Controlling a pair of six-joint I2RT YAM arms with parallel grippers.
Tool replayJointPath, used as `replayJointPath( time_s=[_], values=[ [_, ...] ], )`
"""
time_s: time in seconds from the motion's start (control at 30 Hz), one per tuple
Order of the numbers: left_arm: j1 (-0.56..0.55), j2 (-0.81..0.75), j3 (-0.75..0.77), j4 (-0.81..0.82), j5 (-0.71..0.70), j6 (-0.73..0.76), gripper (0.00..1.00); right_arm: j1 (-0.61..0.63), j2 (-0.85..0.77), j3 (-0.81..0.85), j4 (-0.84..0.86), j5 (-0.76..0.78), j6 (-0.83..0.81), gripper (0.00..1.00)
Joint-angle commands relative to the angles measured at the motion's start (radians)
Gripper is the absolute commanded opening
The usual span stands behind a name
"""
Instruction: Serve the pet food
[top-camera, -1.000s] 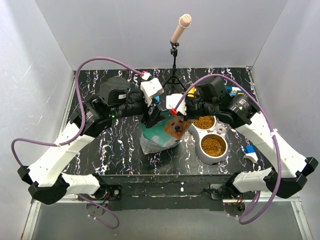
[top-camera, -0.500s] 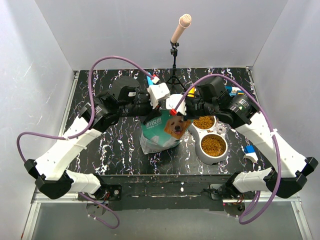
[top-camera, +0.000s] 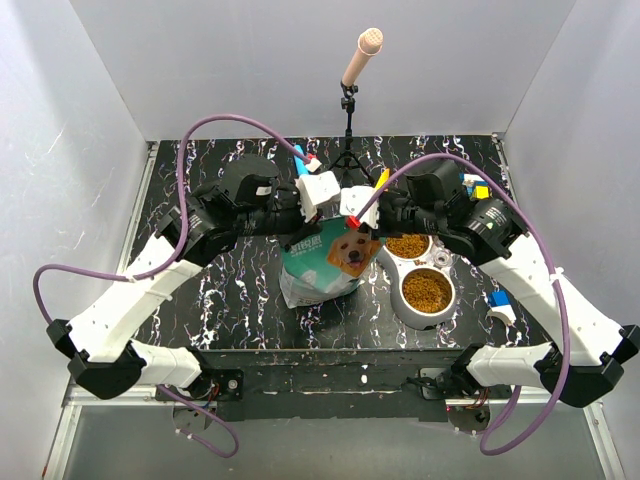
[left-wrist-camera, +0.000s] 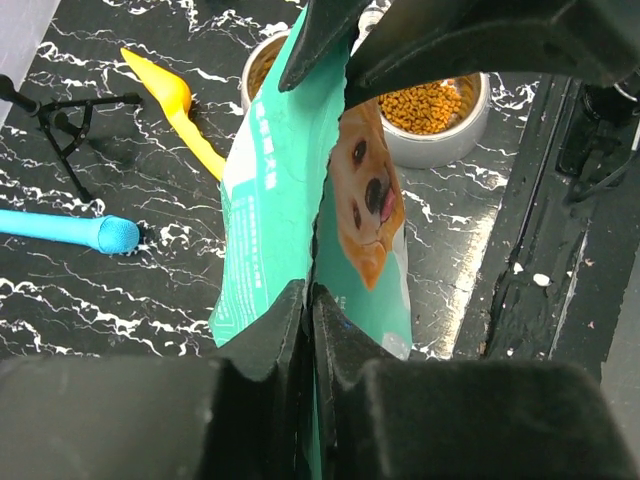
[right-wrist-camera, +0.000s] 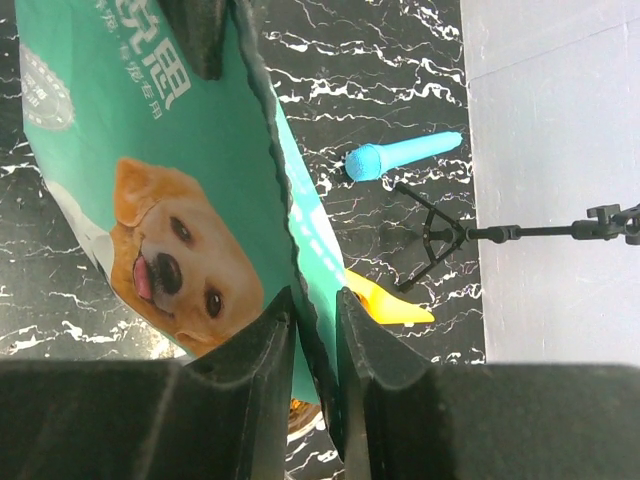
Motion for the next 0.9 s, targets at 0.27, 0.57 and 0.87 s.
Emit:
replayJointPath(
  time_s=[0.27, 0.57, 0.87],
  values=[
    [-0.001, -0.087, -0.026, -0.05, -0.161, 0.0, 0.0, -0.054, -0.018, 0.034, 0.016, -0.03, -0.016, 0.01],
    [-0.001, -0.099, -0.013, -0.017, -0.183, -0.02, 0.01, -0.054, -0.012, 0.06, -0.008, -0.074, 0.013, 0.09],
    [-0.001, -0.141, -0.026, -0.014, -0.127, -0.058, 0.49, -0.054, -0.04, 0.046, 0.036, -0.056, 0.059, 0.52]
  ],
)
